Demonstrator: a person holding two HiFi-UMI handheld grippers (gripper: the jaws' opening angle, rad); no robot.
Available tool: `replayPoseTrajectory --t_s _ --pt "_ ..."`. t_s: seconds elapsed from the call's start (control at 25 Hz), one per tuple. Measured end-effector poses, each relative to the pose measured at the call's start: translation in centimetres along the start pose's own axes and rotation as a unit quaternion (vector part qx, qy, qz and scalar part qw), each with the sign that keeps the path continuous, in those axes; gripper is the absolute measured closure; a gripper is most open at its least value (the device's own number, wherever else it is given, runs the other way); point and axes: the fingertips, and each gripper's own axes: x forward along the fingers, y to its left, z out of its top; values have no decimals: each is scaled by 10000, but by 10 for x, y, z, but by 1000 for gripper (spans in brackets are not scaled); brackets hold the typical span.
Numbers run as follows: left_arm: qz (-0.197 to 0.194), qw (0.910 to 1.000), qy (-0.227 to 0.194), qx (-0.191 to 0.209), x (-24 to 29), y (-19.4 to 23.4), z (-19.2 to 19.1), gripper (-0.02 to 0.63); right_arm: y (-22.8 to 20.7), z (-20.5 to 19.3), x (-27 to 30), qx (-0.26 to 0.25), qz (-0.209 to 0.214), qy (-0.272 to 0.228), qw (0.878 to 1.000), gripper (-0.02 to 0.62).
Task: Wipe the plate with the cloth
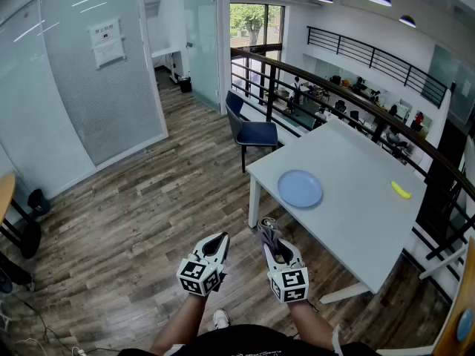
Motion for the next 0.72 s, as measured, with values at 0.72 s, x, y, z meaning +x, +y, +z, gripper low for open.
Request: replayPoseTrajectory --t_s 0.72 --pt "-211 9992 310 123 1 57 -26 594 31 7 49 165 -29 -15 9999 479"
